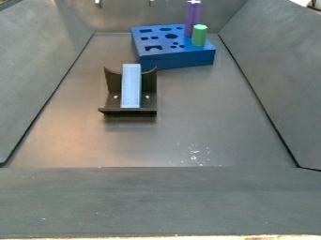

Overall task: Pick up the rectangle object. Move up. Place the rectangle object on the fixture. Regrasp the rectangle object. Move to above the board. Insert the rectangle object.
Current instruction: Regrasp the rectangle object.

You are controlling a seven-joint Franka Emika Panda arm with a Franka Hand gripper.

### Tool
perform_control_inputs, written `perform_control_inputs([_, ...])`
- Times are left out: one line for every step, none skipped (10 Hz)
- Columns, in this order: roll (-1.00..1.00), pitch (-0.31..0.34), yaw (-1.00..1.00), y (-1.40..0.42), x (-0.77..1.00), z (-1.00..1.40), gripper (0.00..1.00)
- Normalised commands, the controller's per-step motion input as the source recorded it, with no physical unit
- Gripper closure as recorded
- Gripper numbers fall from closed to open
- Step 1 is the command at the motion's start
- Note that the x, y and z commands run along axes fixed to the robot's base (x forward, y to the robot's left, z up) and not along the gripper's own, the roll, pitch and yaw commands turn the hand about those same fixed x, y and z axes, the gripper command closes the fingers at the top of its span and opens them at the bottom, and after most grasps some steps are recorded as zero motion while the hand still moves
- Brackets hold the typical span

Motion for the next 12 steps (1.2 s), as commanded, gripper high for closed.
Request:
perform_control_inputs([0.69,0.195,0.08,-0.04,0.08,-0.01,0.00])
perform_control_inputs([0.49,0.202,0.12,-0.04,0.09,-0.02,0.00])
perform_control_inputs([0.42,0.204,0.13,-0.04,0.09,-0.02,0.00])
perform_control_inputs([0.37,0.188,0.25,0.07,0.04,-1.00,0.00])
perform_control_inputs([0.33,0.167,0.27,0.07,0.04,-1.00,0.00])
perform_control_inputs([0.29,0.087,0.26,0.06,0.05,-1.00,0.00])
perform_control_inputs([0.26,0.048,0.26,0.06,0.06,-1.00,0.00])
perform_control_inputs([0.20,-0.050,0.22,0.05,0.08,-1.00,0.00])
perform_control_inputs([0.18,-0.092,0.20,0.05,0.08,-1.00,0.00])
perform_control_inputs([0.15,-0.151,0.15,0.04,0.09,-1.00,0.00])
perform_control_inputs([0.14,-0.187,0.12,0.04,0.10,-1.00,0.00])
perform_control_inputs([0.13,-0.204,0.08,0.04,0.11,-1.00,0.00])
